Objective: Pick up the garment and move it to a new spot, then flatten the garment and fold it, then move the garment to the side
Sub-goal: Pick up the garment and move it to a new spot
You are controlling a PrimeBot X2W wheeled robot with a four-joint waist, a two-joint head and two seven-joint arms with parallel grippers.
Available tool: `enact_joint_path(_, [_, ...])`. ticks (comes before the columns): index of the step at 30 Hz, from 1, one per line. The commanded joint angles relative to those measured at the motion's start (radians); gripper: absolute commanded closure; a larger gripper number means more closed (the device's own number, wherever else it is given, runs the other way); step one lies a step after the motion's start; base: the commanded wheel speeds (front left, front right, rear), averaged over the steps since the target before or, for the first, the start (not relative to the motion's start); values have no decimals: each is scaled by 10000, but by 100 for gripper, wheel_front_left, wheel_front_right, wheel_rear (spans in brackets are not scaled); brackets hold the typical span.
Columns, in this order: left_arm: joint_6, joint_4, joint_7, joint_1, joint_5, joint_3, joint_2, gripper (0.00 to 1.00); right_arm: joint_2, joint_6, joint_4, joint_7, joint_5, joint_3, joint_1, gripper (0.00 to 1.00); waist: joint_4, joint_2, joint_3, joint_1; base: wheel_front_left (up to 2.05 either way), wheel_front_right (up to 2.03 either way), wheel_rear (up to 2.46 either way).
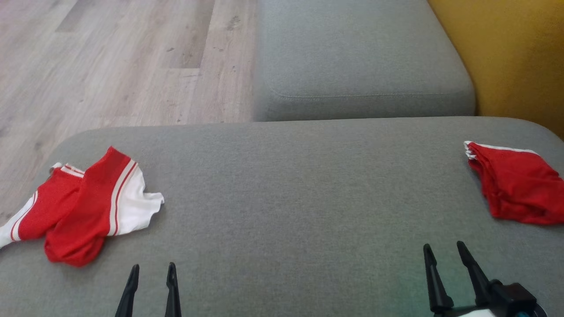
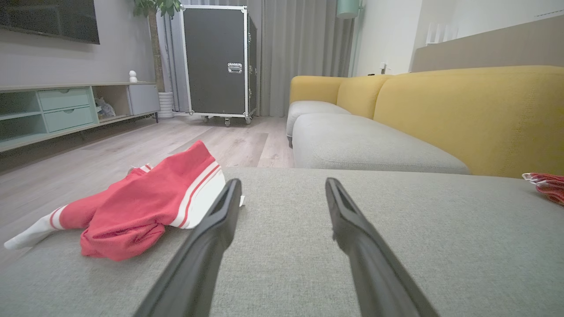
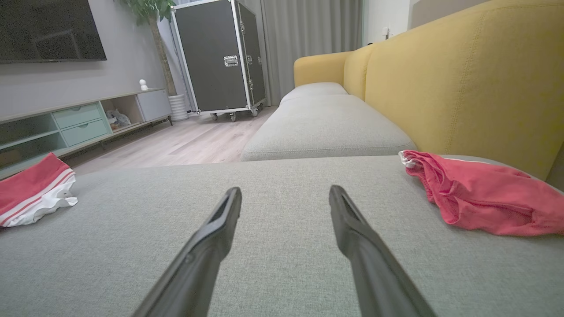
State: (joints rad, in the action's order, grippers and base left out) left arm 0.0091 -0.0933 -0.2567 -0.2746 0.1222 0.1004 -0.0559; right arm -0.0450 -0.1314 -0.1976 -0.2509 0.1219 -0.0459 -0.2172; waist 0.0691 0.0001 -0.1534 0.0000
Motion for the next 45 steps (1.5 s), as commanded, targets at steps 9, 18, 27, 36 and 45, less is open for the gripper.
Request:
enact_joint_path(9, [-36,358,-51,473,-213,-543,57,0,-56,7,341,-108,125,-455,395,0,1264,-1,172,0,0,0,0])
enact_joint_path(18, [16,526,-51,355,-201,-943,57,0,-55,7,312,-108,322,-821,675,0,3001,-1,457,0,0,0,0])
enact_joint_path(27, [66,636,-51,383,-243,-1222,57,0,-159,7,286,-109,322,-867,906,0,3829,-1,855,0,0,0,0])
enact_joint_path(36, [220,1159,-51,2109,-874,-1564,-381,0,-1009,7,562,-109,151,-1119,1360,0,3553,-1,2036,0,0,0,0])
enact_joint_path(45, [-571,-1036,1088,7496,-847,-1211,-1247,0,-2883,7,1457,-109,132,-989,2478,0,3353,-1,4514,0,0,0,0])
